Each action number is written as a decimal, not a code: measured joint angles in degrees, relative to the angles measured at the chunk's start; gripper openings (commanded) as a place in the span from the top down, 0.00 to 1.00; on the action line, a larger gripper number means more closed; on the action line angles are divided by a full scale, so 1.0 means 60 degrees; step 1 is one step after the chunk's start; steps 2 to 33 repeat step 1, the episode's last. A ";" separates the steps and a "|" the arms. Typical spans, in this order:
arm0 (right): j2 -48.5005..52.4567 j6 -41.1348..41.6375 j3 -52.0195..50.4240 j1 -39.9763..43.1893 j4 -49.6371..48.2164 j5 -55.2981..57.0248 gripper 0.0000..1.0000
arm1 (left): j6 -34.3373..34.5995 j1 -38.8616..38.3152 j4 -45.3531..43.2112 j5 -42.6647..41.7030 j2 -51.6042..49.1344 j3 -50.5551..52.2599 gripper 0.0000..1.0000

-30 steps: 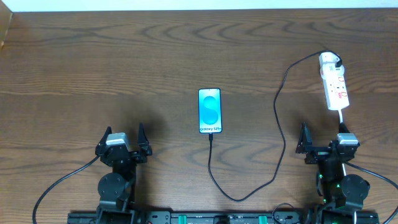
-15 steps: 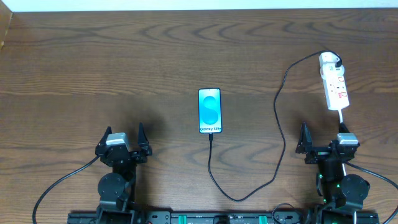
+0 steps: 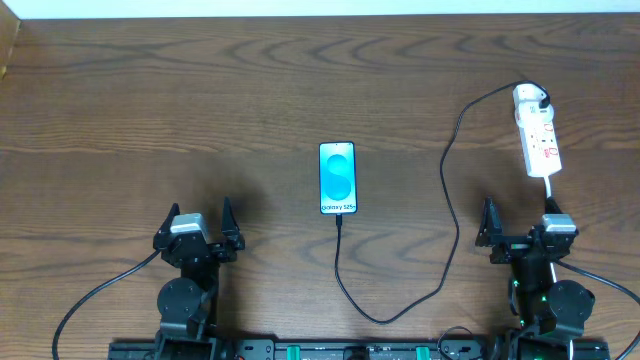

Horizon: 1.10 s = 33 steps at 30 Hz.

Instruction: Plug charger to phone and switch on socket

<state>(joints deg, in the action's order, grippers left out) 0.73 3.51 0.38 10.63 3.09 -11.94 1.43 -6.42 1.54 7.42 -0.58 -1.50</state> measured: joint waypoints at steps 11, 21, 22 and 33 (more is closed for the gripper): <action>0.0000 0.0000 0.0000 0.0000 0.0000 0.0000 0.01 | 0.0000 0.0000 -0.0004 0.0000 0.0000 0.0000 0.14; 0.0000 0.0000 0.0000 0.0000 0.0000 0.0000 0.01 | 0.0000 0.0000 -0.0004 0.0000 0.0000 0.0000 0.14; 0.0000 0.0000 0.0000 0.0000 0.0000 0.0000 0.01 | 0.0000 0.0000 -0.0004 0.0000 0.0000 0.0000 0.14; 0.0000 0.0000 0.0000 0.0000 0.0000 0.0000 0.01 | 0.0000 0.0000 -0.0004 0.0000 0.0000 0.0000 0.14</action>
